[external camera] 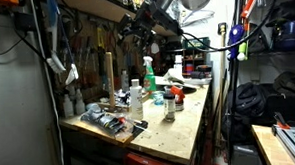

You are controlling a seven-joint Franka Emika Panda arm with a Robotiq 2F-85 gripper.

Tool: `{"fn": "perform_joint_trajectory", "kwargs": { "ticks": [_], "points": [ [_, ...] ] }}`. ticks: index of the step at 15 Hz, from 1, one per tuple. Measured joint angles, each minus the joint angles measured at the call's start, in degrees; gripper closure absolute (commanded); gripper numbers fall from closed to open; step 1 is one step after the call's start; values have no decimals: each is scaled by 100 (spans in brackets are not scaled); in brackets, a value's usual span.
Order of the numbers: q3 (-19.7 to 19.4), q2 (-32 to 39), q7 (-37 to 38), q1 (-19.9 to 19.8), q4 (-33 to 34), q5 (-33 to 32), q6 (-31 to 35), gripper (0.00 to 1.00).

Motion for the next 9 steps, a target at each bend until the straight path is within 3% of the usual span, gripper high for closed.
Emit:
{"fn": "perform_joint_trajectory", "kwargs": {
  "ticks": [2, 6, 9],
  "points": [
    [11, 276, -303, 23, 115, -162, 97, 0],
    [40, 737, -310, -238, 412, -1140, 722, 0],
    [50, 852, -310, -303, 545, -1239, 759, 0]
  ]
}}
